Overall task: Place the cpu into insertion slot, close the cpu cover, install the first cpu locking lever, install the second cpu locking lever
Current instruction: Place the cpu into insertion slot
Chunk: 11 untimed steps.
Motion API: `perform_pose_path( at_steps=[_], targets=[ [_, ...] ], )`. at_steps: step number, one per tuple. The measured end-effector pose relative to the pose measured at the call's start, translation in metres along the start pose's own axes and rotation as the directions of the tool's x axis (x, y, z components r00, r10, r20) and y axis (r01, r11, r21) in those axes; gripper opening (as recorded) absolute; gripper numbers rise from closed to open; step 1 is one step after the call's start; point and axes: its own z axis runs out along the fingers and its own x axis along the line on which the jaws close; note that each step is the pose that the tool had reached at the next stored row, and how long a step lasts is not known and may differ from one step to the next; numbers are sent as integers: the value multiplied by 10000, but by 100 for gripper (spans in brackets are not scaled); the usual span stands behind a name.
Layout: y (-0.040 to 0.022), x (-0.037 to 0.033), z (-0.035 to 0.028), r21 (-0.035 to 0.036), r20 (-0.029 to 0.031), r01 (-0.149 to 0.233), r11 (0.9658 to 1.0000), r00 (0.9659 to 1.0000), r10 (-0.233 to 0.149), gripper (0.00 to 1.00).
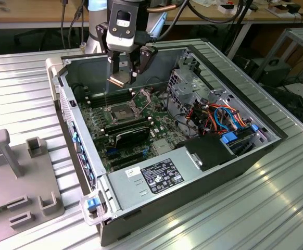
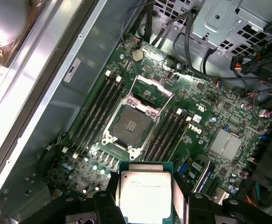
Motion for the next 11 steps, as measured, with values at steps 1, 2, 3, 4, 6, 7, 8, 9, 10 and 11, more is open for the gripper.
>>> perform_pose_path(
  at_steps=[1,2,3,4,6,7,8,9,10,11],
  targets=[
    [10,17,5,3,0,0,10000,10000,0,54],
    [10,17,5,2,0,1,10000,10000,-1,54],
    [10,18,5,3,0,1,10000,10000,-1,54],
    [10,18,6,2,-1,0,10000,10000,0,54],
    [11,19,9,-1,-2,0,10000,10000,0,54],
    [14,19,13,0,-1,0,10000,10000,0,54],
    [21,17,23,3,-1,0,10000,10000,0,54],
    [29,14,32,3,0,-4,10000,10000,4,54],
    [44,8,44,4,2,-28,10000,10000,28,54],
    [76,-6,64,5,3,-106,9999,9999,106,54]
  ],
)
